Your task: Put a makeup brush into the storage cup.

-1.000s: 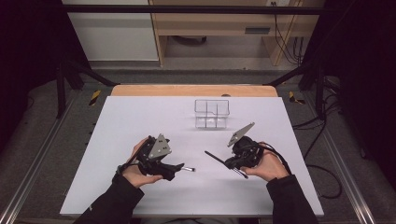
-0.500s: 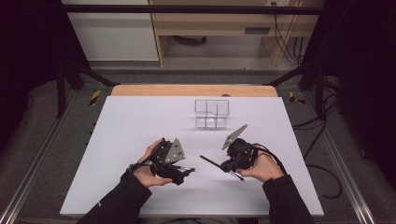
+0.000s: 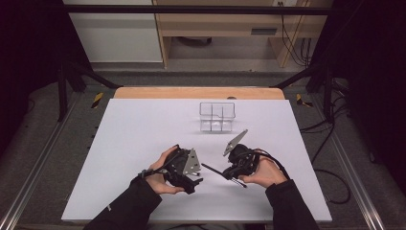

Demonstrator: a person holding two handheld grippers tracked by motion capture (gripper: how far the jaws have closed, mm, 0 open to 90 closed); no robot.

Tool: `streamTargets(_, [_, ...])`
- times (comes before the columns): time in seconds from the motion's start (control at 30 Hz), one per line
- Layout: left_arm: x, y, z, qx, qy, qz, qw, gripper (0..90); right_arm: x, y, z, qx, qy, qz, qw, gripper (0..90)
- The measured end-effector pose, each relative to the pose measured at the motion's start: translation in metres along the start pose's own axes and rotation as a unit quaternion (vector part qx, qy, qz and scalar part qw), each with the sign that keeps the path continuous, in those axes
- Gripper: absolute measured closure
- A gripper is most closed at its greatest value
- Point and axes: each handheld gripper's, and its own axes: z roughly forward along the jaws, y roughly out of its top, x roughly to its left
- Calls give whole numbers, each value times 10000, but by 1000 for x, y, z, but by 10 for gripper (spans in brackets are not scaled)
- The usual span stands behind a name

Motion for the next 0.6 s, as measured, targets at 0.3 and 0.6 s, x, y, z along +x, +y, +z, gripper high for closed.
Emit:
streamTargets(0.3, [-12, 8, 6, 109, 117, 484, 9987, 129, 2, 2, 3, 46, 58, 106, 9999, 841])
streamTargets(0.6, [-23, 12, 8, 166, 573, 943, 9938, 183, 5, 4, 7, 113, 202, -28, 9997, 840])
